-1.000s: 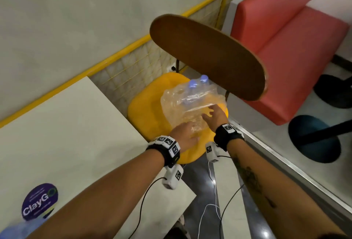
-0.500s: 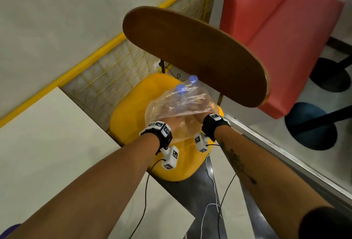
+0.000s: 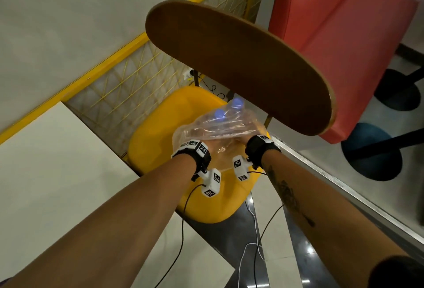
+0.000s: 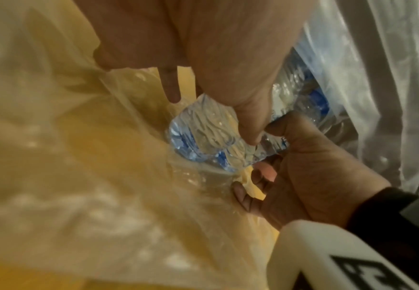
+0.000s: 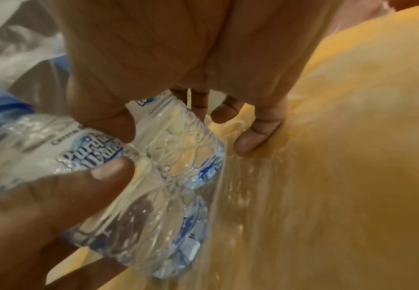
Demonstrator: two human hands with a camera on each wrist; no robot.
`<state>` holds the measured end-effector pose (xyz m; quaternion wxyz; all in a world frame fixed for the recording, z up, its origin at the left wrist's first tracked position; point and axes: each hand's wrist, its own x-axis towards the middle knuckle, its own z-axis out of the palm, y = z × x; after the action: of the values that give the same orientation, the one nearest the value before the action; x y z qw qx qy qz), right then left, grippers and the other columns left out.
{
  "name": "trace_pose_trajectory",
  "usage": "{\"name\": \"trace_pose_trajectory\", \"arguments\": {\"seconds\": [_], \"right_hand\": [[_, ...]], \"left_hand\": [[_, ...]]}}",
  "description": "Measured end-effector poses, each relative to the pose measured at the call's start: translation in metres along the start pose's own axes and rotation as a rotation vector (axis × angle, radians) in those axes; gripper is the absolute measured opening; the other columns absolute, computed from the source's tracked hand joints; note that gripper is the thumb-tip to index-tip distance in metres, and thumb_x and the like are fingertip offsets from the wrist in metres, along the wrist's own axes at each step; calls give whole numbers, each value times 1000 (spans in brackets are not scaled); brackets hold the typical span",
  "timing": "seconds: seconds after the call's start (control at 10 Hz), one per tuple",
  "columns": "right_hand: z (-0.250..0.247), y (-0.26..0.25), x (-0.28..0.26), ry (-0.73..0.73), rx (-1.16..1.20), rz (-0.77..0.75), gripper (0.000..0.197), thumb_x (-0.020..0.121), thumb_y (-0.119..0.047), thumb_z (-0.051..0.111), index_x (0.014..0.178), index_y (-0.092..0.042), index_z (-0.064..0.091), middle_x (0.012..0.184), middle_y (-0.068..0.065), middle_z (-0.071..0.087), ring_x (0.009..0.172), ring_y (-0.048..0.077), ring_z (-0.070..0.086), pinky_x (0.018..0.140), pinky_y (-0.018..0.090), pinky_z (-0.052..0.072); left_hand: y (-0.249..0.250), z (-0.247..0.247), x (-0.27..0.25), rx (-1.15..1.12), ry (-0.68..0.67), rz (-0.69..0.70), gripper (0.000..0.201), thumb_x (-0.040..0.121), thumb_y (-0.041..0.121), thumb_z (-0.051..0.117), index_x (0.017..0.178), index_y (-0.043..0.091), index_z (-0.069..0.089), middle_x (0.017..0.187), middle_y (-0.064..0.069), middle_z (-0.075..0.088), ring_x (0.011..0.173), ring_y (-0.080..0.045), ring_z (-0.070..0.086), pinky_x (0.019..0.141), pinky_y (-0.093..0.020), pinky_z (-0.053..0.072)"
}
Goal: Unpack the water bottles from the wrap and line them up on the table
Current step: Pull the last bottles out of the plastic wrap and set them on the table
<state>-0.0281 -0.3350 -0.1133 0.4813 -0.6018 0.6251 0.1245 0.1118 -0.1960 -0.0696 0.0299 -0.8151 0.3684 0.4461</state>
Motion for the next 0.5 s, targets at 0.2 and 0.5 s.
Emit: {"name": "trace_pose_trajectory", "arguments": {"seconds": [0.2, 0.5], "right_hand": [[7, 5, -27, -3, 77, -109, 43, 88, -38, 62, 126, -47, 45, 107, 8, 64, 84, 36, 68, 61, 51, 61], [1, 6, -88, 28, -138, -264, 45, 80, -59, 60, 109, -25, 67, 110, 3, 68, 95, 24, 65, 81, 35, 52]], "left_hand": [[6, 0, -31, -570, -24, -93, 43, 101, 48, 52, 137, 26, 55, 130, -17, 62, 119, -36, 60, 97, -45, 48], [24, -1, -102, -622, -119, -1, 42, 96, 39, 59, 112, 2, 67, 77, -5, 60, 67, -15, 56, 60, -26, 48]]}}
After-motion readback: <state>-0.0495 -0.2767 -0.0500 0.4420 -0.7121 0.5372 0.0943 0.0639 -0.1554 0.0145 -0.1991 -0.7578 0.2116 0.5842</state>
